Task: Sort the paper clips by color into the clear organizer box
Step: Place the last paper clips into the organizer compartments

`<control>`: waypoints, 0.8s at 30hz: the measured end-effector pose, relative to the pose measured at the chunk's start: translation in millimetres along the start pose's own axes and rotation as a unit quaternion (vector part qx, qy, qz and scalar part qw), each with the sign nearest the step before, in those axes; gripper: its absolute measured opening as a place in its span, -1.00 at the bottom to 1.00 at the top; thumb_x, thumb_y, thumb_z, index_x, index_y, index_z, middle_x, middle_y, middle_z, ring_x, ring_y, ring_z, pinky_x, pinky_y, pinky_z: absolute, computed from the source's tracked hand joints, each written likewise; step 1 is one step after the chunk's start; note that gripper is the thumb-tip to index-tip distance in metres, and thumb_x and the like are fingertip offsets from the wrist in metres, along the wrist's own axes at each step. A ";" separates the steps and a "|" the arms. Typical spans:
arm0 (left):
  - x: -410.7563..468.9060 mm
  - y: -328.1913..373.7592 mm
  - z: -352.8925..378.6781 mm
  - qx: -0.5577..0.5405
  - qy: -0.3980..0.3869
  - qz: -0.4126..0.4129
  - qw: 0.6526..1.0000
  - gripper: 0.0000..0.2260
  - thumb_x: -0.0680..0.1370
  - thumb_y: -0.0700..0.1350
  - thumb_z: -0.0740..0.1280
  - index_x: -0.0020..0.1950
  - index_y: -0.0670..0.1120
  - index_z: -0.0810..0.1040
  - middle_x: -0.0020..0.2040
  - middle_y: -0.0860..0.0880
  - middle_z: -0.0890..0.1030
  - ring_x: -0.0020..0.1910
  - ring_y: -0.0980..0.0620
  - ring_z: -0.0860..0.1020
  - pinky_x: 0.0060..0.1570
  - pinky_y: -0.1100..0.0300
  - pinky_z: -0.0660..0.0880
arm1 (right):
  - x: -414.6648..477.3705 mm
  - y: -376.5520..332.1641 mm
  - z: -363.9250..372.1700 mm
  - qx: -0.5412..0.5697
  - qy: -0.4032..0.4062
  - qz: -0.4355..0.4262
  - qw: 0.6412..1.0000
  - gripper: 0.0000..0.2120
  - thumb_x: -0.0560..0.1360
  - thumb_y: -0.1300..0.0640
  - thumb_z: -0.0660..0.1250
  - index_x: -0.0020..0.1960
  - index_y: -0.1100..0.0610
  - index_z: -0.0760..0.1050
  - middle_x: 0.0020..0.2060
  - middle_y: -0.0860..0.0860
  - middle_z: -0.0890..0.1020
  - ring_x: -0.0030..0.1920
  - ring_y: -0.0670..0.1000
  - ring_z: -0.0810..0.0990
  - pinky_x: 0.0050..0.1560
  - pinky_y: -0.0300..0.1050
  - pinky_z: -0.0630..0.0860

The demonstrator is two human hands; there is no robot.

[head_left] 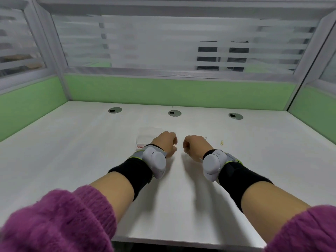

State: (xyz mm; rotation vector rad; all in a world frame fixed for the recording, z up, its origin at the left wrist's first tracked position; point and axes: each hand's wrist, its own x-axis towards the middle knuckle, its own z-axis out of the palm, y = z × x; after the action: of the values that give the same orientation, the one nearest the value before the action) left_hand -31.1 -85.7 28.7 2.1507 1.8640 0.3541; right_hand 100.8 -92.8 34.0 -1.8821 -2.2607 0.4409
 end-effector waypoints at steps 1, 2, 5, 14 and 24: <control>2.6 6.3 3.1 -0.001 -0.004 0.008 1.000 -0.77 0.53 -0.15 0.31 0.18 -0.12 0.52 0.22 -0.11 0.52 0.18 -0.12 0.52 0.17 0.04 0.47 | -0.2 7.2 -1.9 -0.004 0.002 0.004 1.000 -0.77 0.54 0.25 0.19 0.15 0.21 0.52 0.18 0.13 0.58 0.20 0.15 0.53 0.23 0.03 0.49; 4.9 12.2 6.4 -0.002 -0.009 0.014 1.000 -0.77 0.53 -0.15 0.31 0.18 -0.12 0.51 0.22 -0.11 0.51 0.18 -0.12 0.52 0.18 0.03 0.48 | -0.6 14.4 -3.6 -0.006 0.004 0.008 1.000 -0.77 0.54 0.25 0.19 0.15 0.20 0.52 0.18 0.13 0.58 0.21 0.15 0.52 0.24 0.02 0.48; 10.3 26.0 15.8 -0.004 -0.017 0.029 0.999 -0.76 0.53 -0.16 0.31 0.20 -0.11 0.51 0.24 -0.12 0.49 0.20 -0.13 0.52 0.21 0.02 0.47 | -1.7 32.5 -7.2 -0.007 0.009 0.023 1.000 -0.76 0.54 0.26 0.19 0.16 0.20 0.52 0.19 0.14 0.56 0.21 0.15 0.52 0.22 -0.01 0.47; 23.8 56.9 40.1 -0.004 -0.044 0.054 0.998 -0.76 0.52 -0.16 0.32 0.19 -0.10 0.51 0.24 -0.11 0.49 0.18 -0.15 0.53 0.18 0.02 0.49 | -7.2 76.0 -11.8 -0.012 0.013 0.066 0.998 -0.70 0.51 0.34 0.16 0.16 0.19 0.54 0.19 0.13 0.56 0.21 0.15 0.52 0.21 -0.01 0.49; 27.6 58.8 44.0 0.000 -0.040 0.055 0.998 -0.78 0.51 -0.18 0.28 0.16 -0.10 0.52 0.22 -0.11 0.50 0.15 -0.15 0.54 0.17 0.02 0.49 | -7.6 82.9 -8.1 -0.017 0.028 0.073 0.997 -0.75 0.53 0.30 0.17 0.12 0.19 0.55 0.19 0.15 0.53 0.20 0.17 0.52 0.15 -0.01 0.47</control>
State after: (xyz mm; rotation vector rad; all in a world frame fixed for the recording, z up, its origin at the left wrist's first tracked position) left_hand 42.8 -68.2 9.0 2.2391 1.7080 0.2862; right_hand 182.0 -85.8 14.8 -2.0584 -2.1175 0.3677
